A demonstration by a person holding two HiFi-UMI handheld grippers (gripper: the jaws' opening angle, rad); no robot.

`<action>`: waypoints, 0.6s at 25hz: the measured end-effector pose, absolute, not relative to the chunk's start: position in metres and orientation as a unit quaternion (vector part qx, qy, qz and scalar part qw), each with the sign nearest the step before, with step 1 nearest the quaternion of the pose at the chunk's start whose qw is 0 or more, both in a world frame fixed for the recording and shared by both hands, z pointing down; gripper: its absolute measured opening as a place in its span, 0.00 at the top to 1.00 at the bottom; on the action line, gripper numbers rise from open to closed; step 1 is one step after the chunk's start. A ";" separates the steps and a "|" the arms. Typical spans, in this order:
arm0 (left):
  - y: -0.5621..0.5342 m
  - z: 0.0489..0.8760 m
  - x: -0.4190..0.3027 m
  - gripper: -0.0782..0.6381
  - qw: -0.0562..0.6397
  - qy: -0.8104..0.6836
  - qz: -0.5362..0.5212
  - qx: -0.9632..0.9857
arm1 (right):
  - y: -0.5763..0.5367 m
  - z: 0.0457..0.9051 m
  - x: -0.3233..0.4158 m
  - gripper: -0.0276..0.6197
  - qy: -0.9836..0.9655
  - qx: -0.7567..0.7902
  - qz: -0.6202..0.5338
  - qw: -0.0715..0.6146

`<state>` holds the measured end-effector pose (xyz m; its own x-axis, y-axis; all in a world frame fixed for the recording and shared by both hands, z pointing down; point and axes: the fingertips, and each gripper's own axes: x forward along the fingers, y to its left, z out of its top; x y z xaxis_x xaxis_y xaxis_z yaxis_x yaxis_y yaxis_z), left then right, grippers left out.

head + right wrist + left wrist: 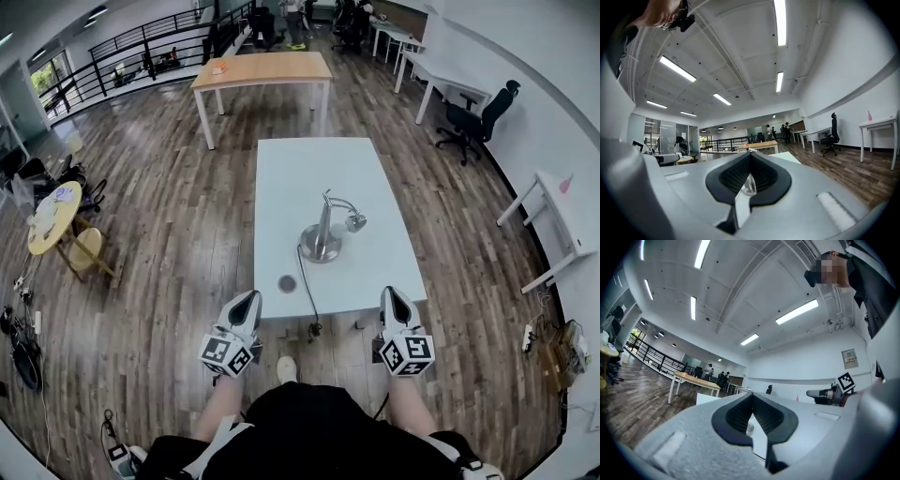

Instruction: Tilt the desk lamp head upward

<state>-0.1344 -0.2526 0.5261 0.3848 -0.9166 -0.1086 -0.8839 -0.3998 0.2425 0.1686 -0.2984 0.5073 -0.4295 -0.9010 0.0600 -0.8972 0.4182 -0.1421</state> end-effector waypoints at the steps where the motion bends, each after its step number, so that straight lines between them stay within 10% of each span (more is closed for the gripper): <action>1: -0.262 0.526 -0.139 0.89 0.072 -0.543 -0.112 0.829 | -0.307 0.507 0.164 0.95 0.842 -0.534 -0.076 0.013; 15: -0.351 0.536 -0.177 0.89 0.078 -0.512 -0.082 0.851 | -0.387 0.521 0.122 0.95 0.829 -0.550 -0.098 0.017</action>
<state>-0.1766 -0.3506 0.5361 0.4619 -0.8849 -0.0601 -0.8593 -0.4633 0.2165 0.1225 -0.3874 0.5213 -0.3935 -0.9158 0.0799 -0.9093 0.3750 -0.1804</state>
